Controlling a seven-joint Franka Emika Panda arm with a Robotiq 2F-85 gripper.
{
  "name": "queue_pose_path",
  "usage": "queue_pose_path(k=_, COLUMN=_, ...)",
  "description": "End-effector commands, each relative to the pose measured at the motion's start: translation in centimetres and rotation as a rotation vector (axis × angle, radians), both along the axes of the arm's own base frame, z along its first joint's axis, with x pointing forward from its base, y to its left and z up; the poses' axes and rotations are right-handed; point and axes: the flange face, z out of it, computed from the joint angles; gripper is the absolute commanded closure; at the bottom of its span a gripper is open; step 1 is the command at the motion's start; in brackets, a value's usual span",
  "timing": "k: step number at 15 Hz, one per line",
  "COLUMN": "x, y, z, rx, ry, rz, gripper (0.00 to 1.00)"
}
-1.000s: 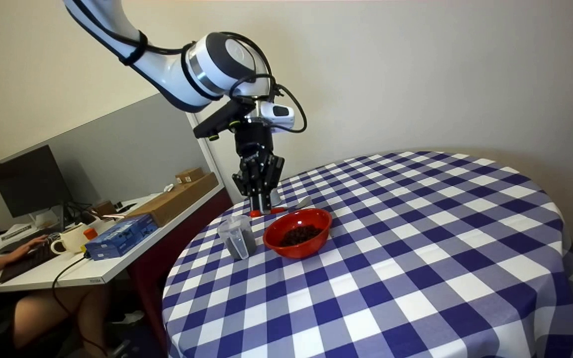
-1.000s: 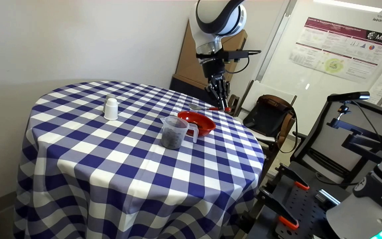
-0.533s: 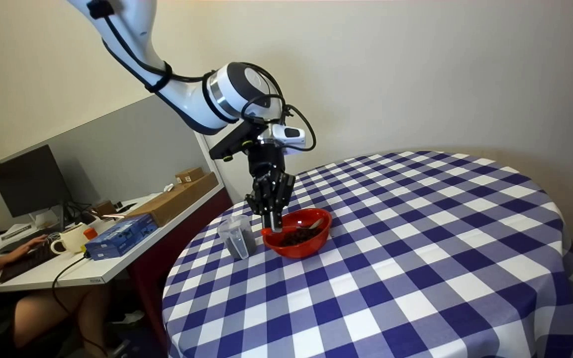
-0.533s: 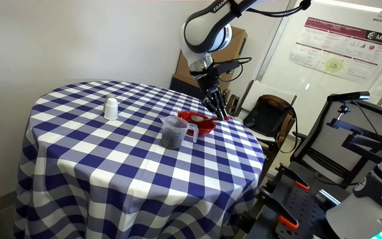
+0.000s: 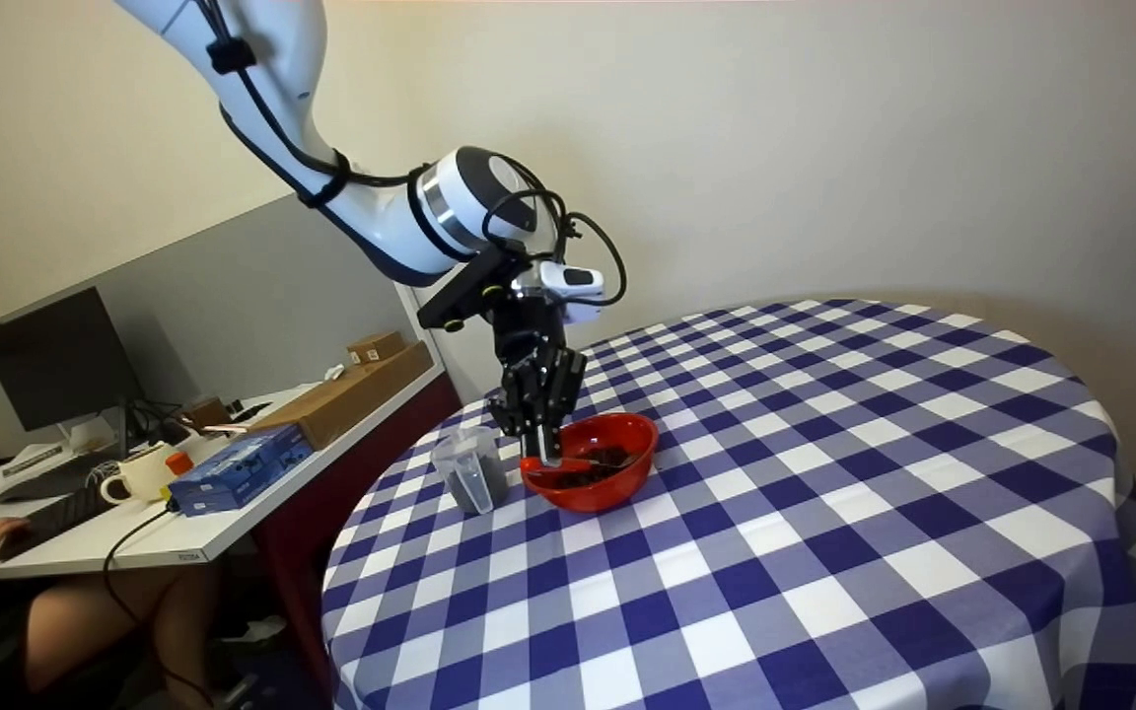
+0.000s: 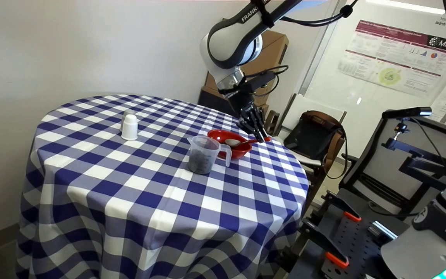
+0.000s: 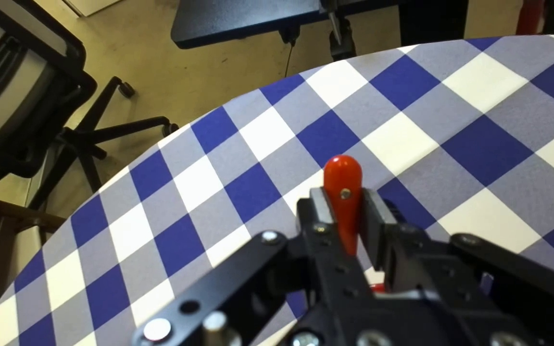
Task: Place some of the contents in the red bowl into the clear jug using the spoon
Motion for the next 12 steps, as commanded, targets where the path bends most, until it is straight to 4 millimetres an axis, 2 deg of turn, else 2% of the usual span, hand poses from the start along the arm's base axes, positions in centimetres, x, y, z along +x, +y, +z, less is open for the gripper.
queue_pose_path(k=1, x=0.3, y=0.1, z=-0.6, rx=-0.056, ry=0.043, rz=0.021, gripper=0.95)
queue_pose_path(k=6, x=-0.2, y=0.1, z=-1.8, rx=-0.059, ry=0.065, rz=0.035, gripper=0.95)
queue_pose_path(k=12, x=-0.2, y=0.3, z=-2.0, rx=-0.048, ry=0.062, rz=0.034, gripper=0.95)
